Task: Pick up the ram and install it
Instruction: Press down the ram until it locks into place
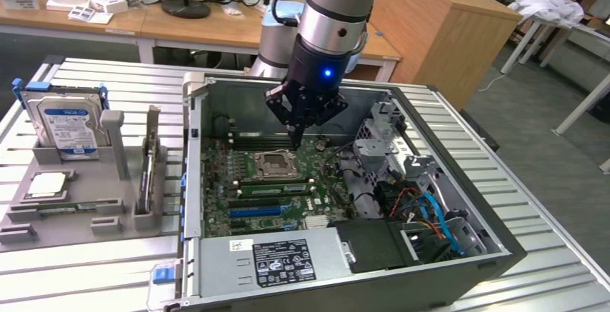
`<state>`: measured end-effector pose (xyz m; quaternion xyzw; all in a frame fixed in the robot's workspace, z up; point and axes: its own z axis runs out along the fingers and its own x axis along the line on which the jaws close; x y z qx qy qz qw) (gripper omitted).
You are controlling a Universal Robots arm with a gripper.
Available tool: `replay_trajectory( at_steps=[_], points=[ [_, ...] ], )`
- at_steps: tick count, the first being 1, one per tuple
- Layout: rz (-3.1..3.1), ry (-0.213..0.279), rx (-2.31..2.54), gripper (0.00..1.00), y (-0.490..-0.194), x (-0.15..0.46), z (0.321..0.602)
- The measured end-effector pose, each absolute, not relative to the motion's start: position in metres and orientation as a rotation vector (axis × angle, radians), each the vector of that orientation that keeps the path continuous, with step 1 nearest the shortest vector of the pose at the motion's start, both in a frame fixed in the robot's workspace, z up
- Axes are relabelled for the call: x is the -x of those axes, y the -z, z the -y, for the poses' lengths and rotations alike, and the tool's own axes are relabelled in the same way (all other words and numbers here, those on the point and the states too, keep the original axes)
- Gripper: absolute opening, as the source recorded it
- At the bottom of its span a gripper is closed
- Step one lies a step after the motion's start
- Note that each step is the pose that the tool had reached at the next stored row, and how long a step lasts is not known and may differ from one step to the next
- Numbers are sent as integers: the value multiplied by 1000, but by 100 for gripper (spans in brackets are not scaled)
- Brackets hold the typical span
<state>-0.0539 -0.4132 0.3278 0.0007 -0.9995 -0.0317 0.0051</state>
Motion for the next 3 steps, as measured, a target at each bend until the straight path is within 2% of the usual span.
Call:
replay_trajectory(
  at_steps=[3],
  points=[
    [3130, 99, -2, 11, -328, 54, 413]
  ],
)
